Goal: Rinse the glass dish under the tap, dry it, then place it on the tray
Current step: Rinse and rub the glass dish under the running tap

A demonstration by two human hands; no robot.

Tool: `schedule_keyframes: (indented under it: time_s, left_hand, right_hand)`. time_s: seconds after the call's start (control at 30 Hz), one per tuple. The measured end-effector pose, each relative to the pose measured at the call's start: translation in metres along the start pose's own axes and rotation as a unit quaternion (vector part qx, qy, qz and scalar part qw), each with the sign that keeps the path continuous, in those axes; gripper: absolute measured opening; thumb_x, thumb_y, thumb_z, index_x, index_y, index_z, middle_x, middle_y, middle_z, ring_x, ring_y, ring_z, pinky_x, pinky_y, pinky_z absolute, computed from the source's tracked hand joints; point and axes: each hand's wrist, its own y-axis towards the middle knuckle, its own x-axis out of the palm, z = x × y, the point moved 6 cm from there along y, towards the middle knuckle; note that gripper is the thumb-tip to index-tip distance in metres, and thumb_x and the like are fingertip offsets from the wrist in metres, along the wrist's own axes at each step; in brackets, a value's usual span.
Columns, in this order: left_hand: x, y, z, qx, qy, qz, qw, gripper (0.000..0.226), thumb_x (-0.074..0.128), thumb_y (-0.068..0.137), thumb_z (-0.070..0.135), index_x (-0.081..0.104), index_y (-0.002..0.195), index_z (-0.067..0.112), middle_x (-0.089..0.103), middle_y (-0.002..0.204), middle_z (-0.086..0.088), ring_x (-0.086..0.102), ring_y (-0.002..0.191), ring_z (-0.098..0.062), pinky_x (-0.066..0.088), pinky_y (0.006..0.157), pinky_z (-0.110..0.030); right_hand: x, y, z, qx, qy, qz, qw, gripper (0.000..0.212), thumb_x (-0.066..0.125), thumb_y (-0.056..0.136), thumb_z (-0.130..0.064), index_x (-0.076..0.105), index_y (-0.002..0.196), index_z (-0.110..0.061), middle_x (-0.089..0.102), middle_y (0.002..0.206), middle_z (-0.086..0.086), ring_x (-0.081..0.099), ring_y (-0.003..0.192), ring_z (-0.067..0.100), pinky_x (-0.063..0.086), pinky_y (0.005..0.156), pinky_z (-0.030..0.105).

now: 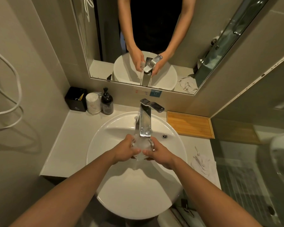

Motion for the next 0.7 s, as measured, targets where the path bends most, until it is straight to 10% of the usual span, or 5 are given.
schedule_keyframes:
  time_s: [0.7]
  left_hand:
    - [0.001, -0.003, 0.013, 0.009, 0.061, 0.001, 0.998, 0.053, 0.074, 0.090, 0.029, 0.039, 0.124, 0.009, 0.064, 0.114, -0.013, 0.068, 0.100, -0.027, 0.060, 0.087, -0.046]
  right_hand:
    - [-0.004, -0.005, -0.012, -0.005, -0.015, 0.011, 1.000, 0.048, 0.065, 0.096, -0.011, 0.056, 0.131, -0.042, 0.071, 0.098, -0.021, 0.068, 0.084, -0.001, 0.056, 0.072, 0.021]
